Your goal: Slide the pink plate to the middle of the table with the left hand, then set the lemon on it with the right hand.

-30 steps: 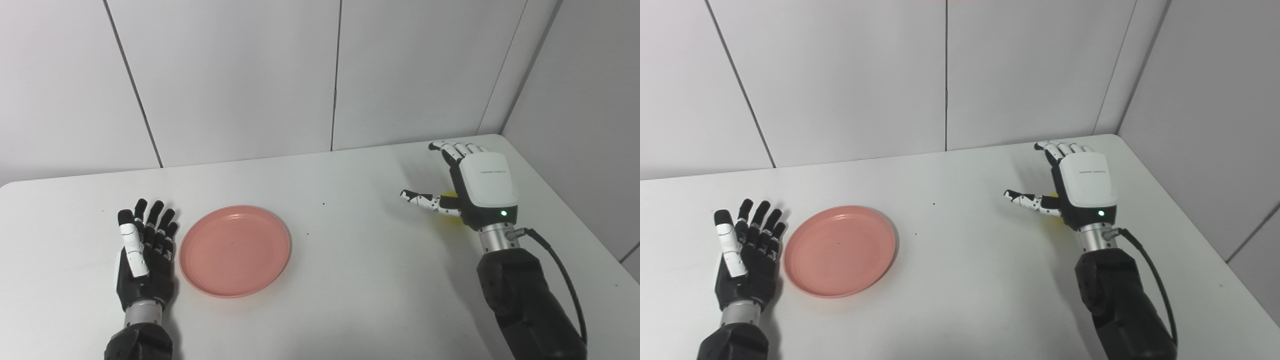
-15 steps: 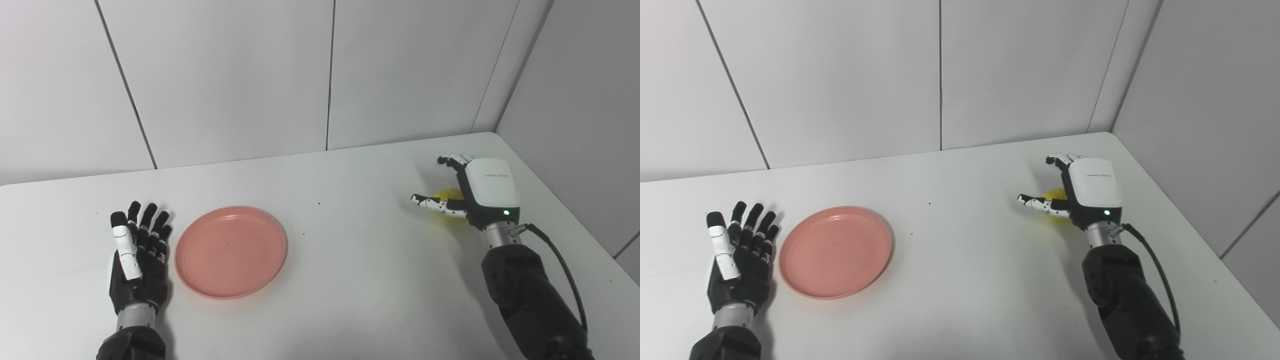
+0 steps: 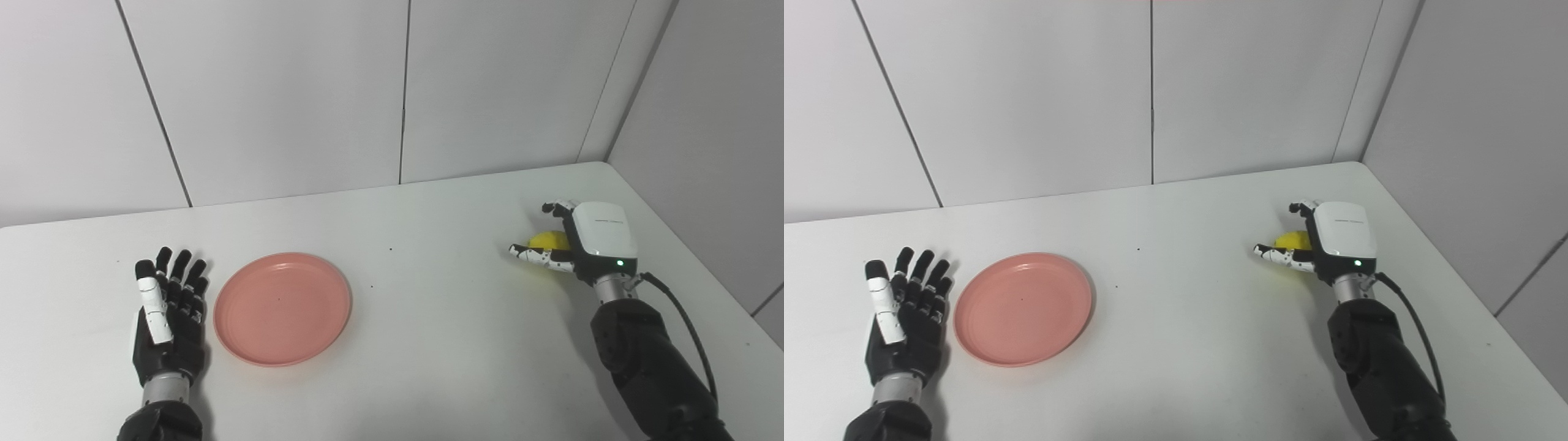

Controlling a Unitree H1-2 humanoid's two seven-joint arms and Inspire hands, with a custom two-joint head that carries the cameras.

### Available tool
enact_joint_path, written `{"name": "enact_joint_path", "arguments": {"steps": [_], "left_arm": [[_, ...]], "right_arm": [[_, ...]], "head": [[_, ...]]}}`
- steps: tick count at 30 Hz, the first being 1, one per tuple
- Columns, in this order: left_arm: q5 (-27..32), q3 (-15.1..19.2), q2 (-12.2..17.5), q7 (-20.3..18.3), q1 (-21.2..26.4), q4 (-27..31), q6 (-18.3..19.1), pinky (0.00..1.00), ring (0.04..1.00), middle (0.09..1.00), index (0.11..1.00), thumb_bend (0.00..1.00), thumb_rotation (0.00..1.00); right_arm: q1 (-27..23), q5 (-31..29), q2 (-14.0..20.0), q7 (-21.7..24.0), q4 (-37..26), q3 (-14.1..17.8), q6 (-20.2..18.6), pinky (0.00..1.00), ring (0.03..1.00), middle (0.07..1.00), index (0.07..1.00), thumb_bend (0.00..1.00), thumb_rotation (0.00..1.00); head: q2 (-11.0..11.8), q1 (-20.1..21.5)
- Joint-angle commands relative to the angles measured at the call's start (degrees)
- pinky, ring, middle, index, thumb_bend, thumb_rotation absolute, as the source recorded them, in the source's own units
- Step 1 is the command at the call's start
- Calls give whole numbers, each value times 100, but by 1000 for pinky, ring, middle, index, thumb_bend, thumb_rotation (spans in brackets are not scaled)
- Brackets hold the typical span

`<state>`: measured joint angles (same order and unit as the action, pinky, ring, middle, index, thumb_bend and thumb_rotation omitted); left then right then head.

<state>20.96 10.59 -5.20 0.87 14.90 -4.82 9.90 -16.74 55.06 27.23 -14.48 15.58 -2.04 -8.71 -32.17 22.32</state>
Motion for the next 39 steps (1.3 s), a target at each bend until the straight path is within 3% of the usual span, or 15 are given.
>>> {"name": "enact_joint_path", "arguments": {"steps": [1,8,12,17,20,23,24,27,29,32,35,39], "left_arm": [[26,-1,-37,53,-109,-42,174,992,921,953,959,965,816],[9,-8,-49,63,-123,-44,156,988,922,947,957,962,819],[31,4,-47,65,-130,-24,181,979,916,951,959,961,821],[58,8,-60,51,-133,-23,180,981,924,958,954,979,800],[67,-2,-61,32,-135,-24,165,994,932,950,953,973,802],[67,0,-65,43,-132,-22,170,994,935,953,956,971,805],[63,-1,-64,50,-131,-25,172,989,931,952,956,974,805],[69,-11,-68,53,-148,14,197,994,934,950,955,973,807],[89,1,-81,62,-151,30,209,996,935,950,955,972,807],[94,5,-85,61,-148,0,187,1000,935,946,952,977,797],[89,-14,-74,32,-146,-22,166,1000,934,937,953,969,805],[113,-2,-60,-2,-130,-75,143,1000,929,927,955,964,802]], "right_arm": [[-227,-23,190,-63,-96,-1,-158,516,574,631,672,851,813],[-219,-33,235,15,91,-192,-256,466,525,605,661,849,793],[-216,-100,265,40,206,-272,-301,530,568,609,647,850,782],[-176,-306,276,115,308,-293,-286,501,571,629,644,857,776],[-154,-414,266,92,333,-290,-271,452,531,589,607,835,712],[-191,-513,216,-162,554,-288,-180,365,442,504,527,821,630],[-206,-537,205,-226,624,-298,-172,297,365,435,454,815,575],[-255,-533,206,-325,810,-377,-231,253,315,385,393,790,496],[-265,-545,245,-311,829,-460,-234,247,308,376,383,783,482],[-272,-563,335,-211,833,-615,-199,217,279,346,415,673,431],[-279,-645,381,-282,889,-703,-121,187,248,313,379,650,421],[-271,-738,428,-234,836,-787,-132,209,277,343,429,641,461]], "head": [[-1,-1],[-17,-39],[-35,-30],[-40,-51],[-46,-47],[-46,-47],[-46,-47],[-61,-52],[-64,-47],[-72,-54],[-72,-54],[-70,-63]]}}
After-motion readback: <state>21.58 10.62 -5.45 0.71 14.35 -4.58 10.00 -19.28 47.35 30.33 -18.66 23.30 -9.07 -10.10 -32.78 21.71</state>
